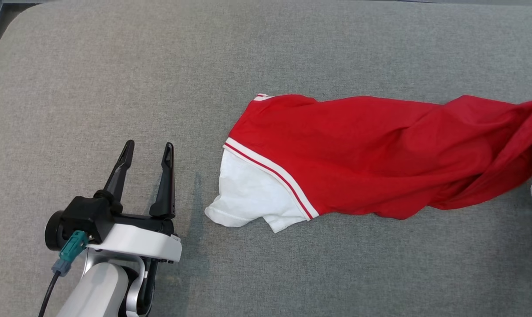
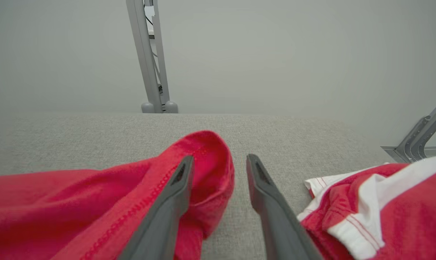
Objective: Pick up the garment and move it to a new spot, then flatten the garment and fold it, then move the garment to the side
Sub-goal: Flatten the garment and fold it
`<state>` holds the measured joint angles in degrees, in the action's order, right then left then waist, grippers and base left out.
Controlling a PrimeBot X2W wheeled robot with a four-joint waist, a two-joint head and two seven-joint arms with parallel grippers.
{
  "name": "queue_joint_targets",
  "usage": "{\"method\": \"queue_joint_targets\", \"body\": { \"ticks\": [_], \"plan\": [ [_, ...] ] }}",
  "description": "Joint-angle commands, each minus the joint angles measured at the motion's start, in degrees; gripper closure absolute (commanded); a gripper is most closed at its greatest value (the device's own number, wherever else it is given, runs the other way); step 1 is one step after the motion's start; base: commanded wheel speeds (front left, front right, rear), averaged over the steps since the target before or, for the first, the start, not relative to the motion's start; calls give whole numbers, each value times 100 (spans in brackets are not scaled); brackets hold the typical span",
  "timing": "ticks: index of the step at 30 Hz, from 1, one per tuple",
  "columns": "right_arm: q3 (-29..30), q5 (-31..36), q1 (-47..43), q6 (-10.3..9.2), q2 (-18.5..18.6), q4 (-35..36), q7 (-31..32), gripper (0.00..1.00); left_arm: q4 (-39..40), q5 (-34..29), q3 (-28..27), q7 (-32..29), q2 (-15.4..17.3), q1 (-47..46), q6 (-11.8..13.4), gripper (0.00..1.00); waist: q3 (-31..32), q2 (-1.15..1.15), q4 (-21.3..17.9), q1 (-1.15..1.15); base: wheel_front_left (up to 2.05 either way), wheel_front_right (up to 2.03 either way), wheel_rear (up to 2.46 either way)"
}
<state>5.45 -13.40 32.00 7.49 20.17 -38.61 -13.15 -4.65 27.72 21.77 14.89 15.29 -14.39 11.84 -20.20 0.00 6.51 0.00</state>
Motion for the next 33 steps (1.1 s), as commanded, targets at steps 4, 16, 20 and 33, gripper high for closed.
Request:
{"method": "queue_joint_targets", "body": {
  "ticks": [4, 16, 20, 33],
  "plan": [
    [102, -113, -446, 1, -216, 164, -165, 0, -42, -55, -107, 30, 43, 50, -21, 0, 189, 0, -165, 0, 0, 0, 0],
    [105, 146, -1880, 1, -1085, 2256, 9, 0, 62, -74, -284, 27, 224, 398, 84, 0, 677, 0, -548, 0, 0, 0, 0],
    [17, 284, -2238, 1, -1293, 2940, 325, 0, 100, -65, -293, 19, 261, 547, 135, 0, 851, 0, -625, 0, 0, 0, 0],
    [-1, 364, -2926, 1, -1562, 3792, 807, 0, 210, -22, -233, -97, 337, 793, 212, 0, 1083, 0, -663, 0, 0, 0, 0]
  ]
}}
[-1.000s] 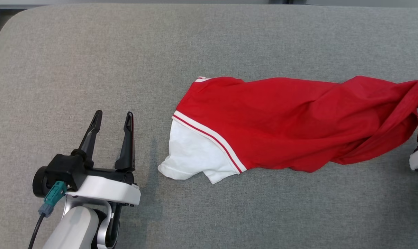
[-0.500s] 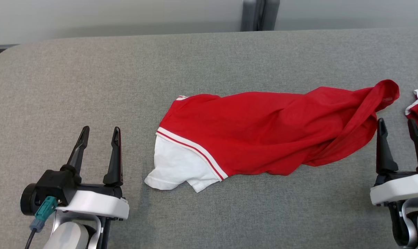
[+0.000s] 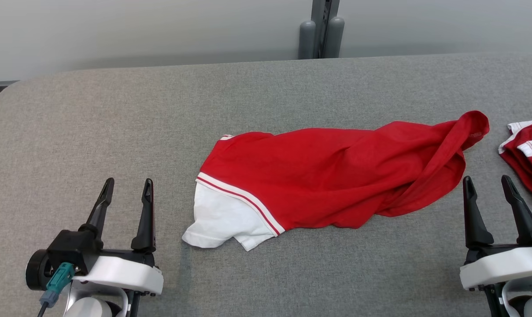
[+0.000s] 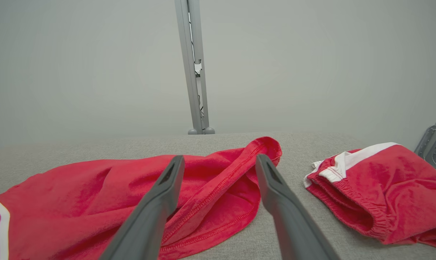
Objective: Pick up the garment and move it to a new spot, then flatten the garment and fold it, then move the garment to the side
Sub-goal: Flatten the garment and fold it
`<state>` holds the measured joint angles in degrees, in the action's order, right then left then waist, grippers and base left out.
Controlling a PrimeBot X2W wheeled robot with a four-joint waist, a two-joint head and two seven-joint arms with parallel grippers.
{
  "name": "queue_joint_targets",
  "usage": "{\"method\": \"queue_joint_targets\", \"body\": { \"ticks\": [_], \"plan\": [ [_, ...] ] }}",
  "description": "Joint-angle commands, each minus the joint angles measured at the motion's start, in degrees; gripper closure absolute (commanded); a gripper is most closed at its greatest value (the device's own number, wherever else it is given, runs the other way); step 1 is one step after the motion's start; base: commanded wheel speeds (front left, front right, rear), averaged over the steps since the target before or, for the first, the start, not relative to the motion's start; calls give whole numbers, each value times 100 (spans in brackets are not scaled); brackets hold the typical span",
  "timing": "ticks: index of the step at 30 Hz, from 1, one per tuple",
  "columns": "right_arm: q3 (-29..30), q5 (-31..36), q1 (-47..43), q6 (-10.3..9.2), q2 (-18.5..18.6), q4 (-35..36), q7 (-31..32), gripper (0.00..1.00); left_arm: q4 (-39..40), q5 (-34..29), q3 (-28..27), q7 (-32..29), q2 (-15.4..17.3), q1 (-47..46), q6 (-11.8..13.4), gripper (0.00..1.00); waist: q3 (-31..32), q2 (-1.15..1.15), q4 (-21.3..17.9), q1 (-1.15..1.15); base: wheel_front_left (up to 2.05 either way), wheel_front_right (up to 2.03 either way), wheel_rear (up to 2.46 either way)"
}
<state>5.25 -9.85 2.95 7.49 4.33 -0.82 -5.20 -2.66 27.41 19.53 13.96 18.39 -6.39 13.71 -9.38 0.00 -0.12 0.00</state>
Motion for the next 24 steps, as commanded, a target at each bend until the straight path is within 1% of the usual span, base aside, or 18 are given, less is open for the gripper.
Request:
{"method": "queue_joint_targets", "body": {
  "ticks": [1, 9, 14, 19, 24],
  "plan": [
    [21, 6, -23, 1, 15, 29, 27, 0, 14, 9, -2, -8, 30, -12, 29, 0, -4, 0, 2, 0, 0, 0, 0],
    [5, 56, -19, 1, -5, 71, 97, 0, 21, 16, 31, -13, 30, -74, 30, 0, -16, 0, 43, 0, 0, 0, 0],
    [-144, 163, 64, 1, 59, 50, 223, 0, 52, 9, 49, -3, 22, -135, 25, 0, -103, 0, 100, 0, 0, 0, 0],
    [-403, 137, 178, 1, 86, -196, 256, 0, 62, -19, 75, 11, 0, -245, -3, 0, -271, 0, 194, 0, 0, 0, 0],
    [-639, 31, 381, 1, 46, -734, 246, 0, 22, -25, 109, 31, -59, -355, -39, 0, -433, 0, 294, 0, 0, 0, 0]
  ]
}}
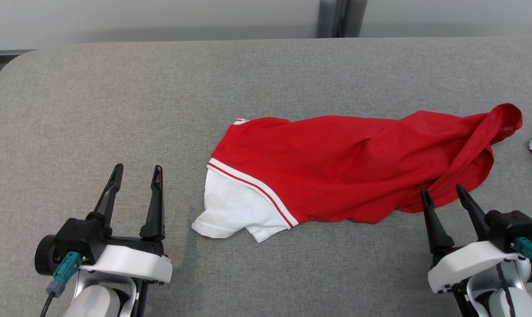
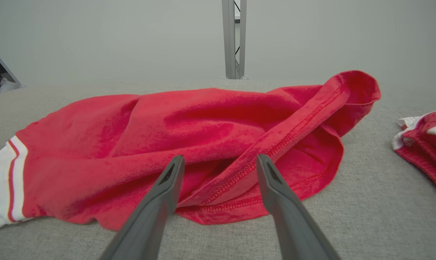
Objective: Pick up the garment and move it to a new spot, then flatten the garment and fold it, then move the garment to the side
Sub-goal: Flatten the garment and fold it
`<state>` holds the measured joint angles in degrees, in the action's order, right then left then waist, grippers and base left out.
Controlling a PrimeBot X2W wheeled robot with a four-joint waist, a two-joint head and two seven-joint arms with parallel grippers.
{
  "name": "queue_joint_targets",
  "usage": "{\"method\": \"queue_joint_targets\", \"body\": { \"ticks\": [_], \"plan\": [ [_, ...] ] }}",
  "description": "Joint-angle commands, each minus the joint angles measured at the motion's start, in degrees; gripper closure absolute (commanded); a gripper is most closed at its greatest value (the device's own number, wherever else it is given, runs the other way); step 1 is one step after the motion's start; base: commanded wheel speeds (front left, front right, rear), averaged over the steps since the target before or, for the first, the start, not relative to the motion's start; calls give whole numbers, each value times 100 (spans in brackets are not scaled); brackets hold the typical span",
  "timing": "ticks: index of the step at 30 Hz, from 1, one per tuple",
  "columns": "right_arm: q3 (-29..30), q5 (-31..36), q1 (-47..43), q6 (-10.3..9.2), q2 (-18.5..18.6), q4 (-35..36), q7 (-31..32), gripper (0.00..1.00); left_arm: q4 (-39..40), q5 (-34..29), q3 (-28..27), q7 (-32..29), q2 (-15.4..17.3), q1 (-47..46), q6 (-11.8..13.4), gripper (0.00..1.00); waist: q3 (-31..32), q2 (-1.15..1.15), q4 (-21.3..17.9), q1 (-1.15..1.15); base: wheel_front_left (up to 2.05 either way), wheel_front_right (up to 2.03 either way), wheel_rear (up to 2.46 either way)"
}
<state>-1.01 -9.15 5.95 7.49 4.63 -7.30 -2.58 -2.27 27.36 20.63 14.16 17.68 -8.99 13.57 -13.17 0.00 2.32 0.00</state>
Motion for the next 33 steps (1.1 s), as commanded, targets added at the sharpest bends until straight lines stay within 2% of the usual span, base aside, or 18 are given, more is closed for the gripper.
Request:
{"method": "queue_joint_targets", "body": {
  "ticks": [1, 9, 10, 11, 12, 13, 14, 23, 33],
  "plan": [
    [-52, -55, 118, 1, 2, -189, -50, 0, -34, -20, 7, 19, -8, -123, -29, 0, -76, 0, 72, 0, 0, 0, 0],
    [-55, -182, 349, 1, -36, -894, -93, 0, -149, -13, 4, 59, -91, -229, -91, 0, -204, 0, 179, 0, 0, 0, 0],
    [-39, -195, 378, 1, -39, -961, -115, 3, -158, -19, 2, 66, -97, -235, -98, 0, -217, 0, 185, 0, 0, 0, 0],
    [-28, -192, 403, 1, -42, -1015, -139, 20, -167, -24, -1, 62, -101, -238, -106, 0, -229, 0, 189, 0, 0, 0, 0],
    [-15, -209, 430, 1, -45, -1065, -153, 54, -177, -30, -6, 66, -105, -240, -110, 0, -238, 0, 190, 0, 0, 0, 0],
    [-17, -216, 461, 1, -50, -1106, -167, 67, -185, -36, -12, 71, -110, -235, -114, 0, -244, 0, 190, 0, 0, 0, 0],
    [-11, -224, 490, 1, -53, -1138, -166, 98, -191, -40, -16, 76, -116, -234, -117, 0, -249, 0, 189, 0, 0, 0, 0],
    [219, -278, 487, 1, 31, -1069, -232, 100, -204, -76, -54, 94, -156, -220, -132, 0, -259, 0, 161, 0, 0, 0, 0],
    [945, -94, 83, 1, 162, 342, 155, 100, -203, -95, -131, 102, -167, -211, -135, 0, -294, 0, 28, 0, 0, 0, 0]
  ]
}}
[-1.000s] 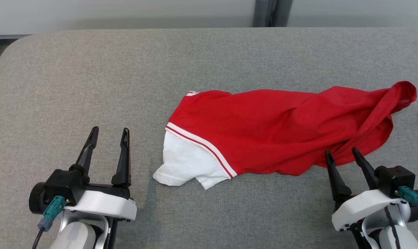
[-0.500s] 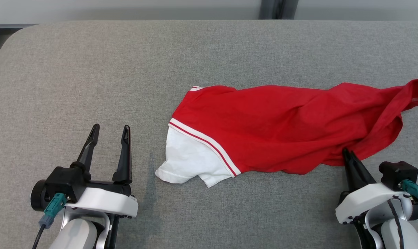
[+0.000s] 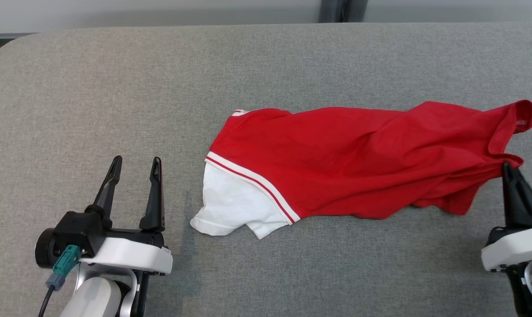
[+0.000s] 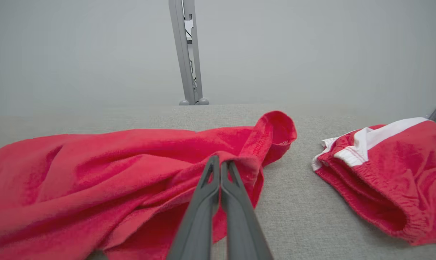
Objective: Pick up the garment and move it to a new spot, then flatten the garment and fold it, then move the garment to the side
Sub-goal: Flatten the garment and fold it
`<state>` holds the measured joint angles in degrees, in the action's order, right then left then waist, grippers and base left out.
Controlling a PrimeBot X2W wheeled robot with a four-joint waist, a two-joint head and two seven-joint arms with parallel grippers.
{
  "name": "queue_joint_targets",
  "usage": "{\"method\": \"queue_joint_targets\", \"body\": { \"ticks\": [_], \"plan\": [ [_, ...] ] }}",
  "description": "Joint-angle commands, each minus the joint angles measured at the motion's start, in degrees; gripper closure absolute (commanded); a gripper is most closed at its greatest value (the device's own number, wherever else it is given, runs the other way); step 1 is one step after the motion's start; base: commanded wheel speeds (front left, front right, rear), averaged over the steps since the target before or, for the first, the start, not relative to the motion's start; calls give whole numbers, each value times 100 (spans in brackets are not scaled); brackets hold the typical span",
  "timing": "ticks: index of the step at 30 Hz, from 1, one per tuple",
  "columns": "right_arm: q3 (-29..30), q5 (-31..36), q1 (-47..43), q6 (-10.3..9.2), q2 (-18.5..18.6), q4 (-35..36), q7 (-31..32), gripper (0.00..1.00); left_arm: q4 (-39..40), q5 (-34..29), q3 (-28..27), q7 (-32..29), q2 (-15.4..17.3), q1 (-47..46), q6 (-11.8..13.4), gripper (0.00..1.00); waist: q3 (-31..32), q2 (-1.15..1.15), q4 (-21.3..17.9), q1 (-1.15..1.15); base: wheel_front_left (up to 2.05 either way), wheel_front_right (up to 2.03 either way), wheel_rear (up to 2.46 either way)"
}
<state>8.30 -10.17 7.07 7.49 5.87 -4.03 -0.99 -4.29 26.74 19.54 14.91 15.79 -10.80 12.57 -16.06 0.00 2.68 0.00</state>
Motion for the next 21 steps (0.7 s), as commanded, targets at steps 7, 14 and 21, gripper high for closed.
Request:
{"method": "queue_joint_targets", "body": {
  "ticks": [7, 14, 21],
  "plan": [
    [577, 78, 20, 1, 230, 698, 314, 100, 19, -66, -47, 27, -1, -82, -58, 0, -72, 0, -62, 0, 0, 0, 0],
    [936, -62, 276, 1, 606, 689, 483, 100, -10, -96, -57, 30, -57, -170, -114, 0, -165, 0, 9, 0, 0, 0, 0],
    [376, -353, 906, 1, 994, -127, 375, 100, -32, -136, -72, 30, -135, -256, -178, 0, -316, 0, 72, 0, 0, 0, 0]
  ]
}}
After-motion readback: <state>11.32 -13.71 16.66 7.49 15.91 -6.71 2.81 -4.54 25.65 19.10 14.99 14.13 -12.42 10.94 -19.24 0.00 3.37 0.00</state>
